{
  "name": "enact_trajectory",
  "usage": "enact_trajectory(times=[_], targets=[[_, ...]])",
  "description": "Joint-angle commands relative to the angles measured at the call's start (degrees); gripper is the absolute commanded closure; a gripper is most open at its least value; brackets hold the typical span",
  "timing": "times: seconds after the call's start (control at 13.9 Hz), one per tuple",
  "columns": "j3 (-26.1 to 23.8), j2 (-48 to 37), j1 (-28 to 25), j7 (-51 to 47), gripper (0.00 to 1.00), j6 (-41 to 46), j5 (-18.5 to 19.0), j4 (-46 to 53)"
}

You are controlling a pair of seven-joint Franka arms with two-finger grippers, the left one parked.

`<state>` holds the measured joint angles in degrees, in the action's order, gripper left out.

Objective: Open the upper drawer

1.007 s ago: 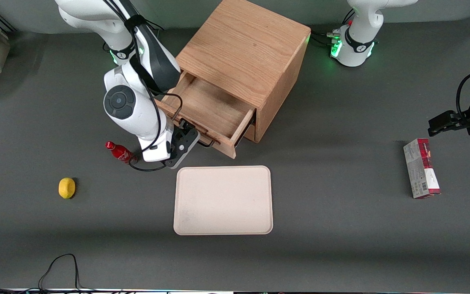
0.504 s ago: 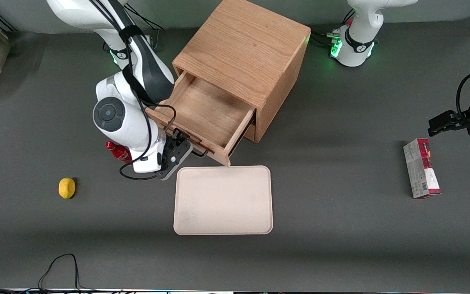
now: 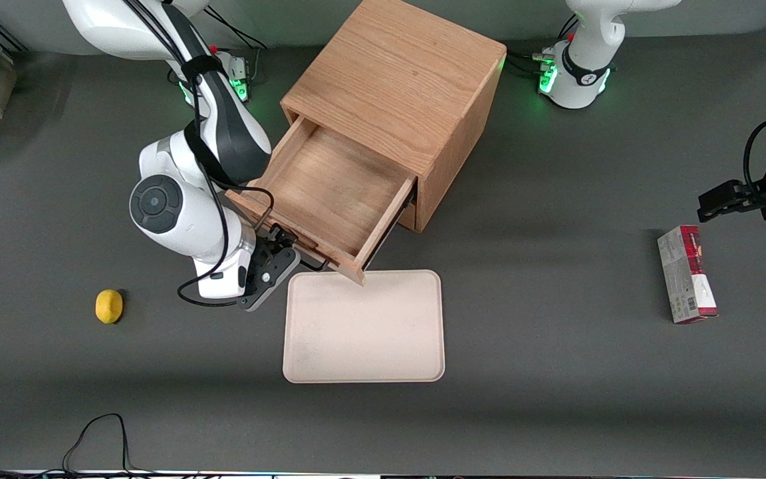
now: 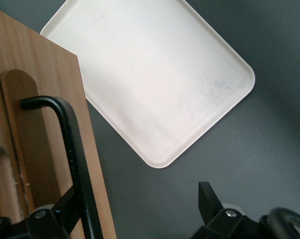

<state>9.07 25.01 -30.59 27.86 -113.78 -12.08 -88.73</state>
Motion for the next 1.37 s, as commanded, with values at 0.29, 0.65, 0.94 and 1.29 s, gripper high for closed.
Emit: enact_trajectory(times=[0.29, 0.65, 0.94, 1.29], targets=[[-0.19, 2.58, 1.94, 1.06, 0.0, 1.1, 0.65, 5.14], [-0.19, 2.06, 2.9, -1.48, 0.0, 8.47, 0.48, 11.63], [1.81, -0.22, 3.34, -7.35, 0.0, 16.38, 0.65, 16.82], [9.98, -5.23, 2.73, -20.37, 0.0, 23.32, 0.92, 17.89]])
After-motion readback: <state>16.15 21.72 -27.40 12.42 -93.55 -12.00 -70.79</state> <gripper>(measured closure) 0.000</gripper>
